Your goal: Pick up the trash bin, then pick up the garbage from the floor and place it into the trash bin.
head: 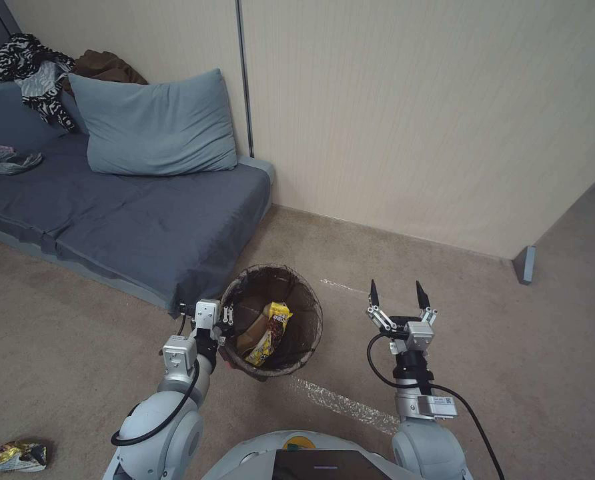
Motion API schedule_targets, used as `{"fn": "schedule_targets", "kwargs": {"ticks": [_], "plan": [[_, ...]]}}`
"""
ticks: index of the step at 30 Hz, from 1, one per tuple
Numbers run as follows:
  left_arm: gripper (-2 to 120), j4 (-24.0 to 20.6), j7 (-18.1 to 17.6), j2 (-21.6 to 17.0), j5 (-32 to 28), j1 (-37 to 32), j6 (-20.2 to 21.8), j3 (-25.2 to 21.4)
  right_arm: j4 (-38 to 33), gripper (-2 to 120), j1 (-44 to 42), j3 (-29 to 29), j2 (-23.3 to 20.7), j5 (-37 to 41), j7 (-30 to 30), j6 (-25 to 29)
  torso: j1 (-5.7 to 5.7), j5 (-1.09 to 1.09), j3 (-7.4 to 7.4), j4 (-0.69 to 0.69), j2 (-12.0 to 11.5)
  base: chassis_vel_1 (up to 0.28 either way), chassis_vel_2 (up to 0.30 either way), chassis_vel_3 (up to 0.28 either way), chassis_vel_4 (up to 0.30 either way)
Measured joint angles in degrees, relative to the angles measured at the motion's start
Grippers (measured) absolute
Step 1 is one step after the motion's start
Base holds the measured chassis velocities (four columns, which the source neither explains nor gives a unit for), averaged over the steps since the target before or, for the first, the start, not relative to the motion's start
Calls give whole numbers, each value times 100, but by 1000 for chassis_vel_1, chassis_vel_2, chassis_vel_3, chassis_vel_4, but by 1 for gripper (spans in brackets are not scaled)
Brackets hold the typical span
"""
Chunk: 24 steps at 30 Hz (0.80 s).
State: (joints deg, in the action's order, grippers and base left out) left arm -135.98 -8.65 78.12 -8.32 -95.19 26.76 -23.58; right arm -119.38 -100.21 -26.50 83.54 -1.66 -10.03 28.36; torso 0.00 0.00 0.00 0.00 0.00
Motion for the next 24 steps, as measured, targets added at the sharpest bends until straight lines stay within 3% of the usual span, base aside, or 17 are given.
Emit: {"fn": "schedule_targets", "kwargs": {"ticks": [24], "plan": [[7, 4, 52, 13, -41, -97, 70, 34, 100, 90, 348, 54, -6, 119, -17, -204, 0, 0, 0, 0, 0, 88, 84, 84, 86]]}}
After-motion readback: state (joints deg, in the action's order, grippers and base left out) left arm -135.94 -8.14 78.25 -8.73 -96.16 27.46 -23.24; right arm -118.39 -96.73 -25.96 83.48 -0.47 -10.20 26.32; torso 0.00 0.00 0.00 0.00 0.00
